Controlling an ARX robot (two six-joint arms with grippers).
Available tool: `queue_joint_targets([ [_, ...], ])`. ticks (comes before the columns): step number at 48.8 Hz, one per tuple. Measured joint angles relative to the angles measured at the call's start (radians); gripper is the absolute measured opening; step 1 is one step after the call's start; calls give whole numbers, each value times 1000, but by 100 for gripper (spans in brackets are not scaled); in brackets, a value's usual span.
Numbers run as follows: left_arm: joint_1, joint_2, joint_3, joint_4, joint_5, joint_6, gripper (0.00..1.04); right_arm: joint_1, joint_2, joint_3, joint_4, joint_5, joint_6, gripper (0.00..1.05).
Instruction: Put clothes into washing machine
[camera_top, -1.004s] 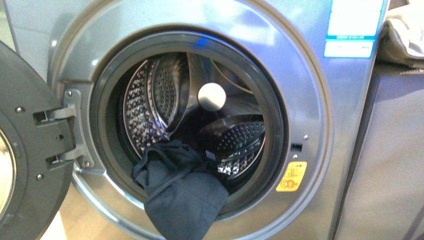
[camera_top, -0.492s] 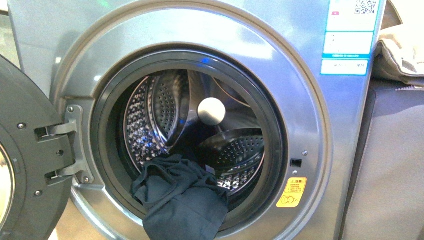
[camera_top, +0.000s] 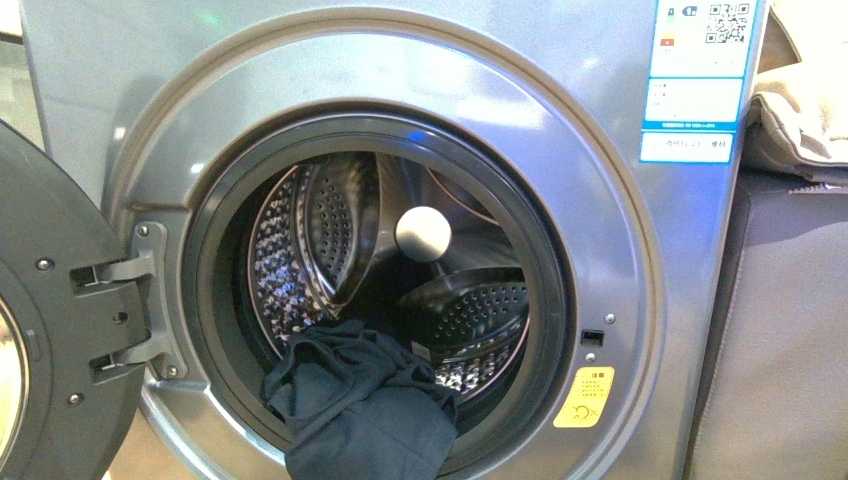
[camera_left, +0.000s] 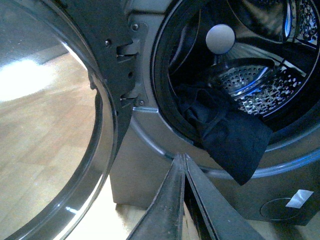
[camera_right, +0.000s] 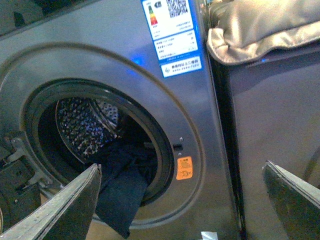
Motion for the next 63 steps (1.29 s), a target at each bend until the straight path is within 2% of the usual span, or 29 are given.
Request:
queue_joint_targets([
  [3,0,-37,0,-40,0,0,4,15,0,-21,8,0,13,97],
  [6,0,-141,0,-174,0,0,4,19,3,-26,0,23,3,95],
  [8,0,-175,0,-179,0,0,4,-5,-21,-34,-49,40,-73,85],
  [13,0,-177,0,-184,0,0,4,-136,-114,-103,-85,-78,-178,62],
  [19,0,-177,0,-184,0,0,4,-320,-214,-175,-107,-261,-212,30],
  [25,0,-177,0,-184,0,0,4,-454,-275,-226,-117,-386,-221,1],
  [34,0,-177,0,-184,0,0,4,-575,-327,-274,-121,-503,-221,2],
  [38,0,-177,0,-184,0,0,4,-677,-344,-286,-128,-632,-222,2],
  [41,0,-177,0,-184,0,0,4,-721,-352,-291,-128,-646,-222,2],
  [63,0,-177,0,-184,0,0,4,-737,-412,-361,-123,-654,-222,2],
])
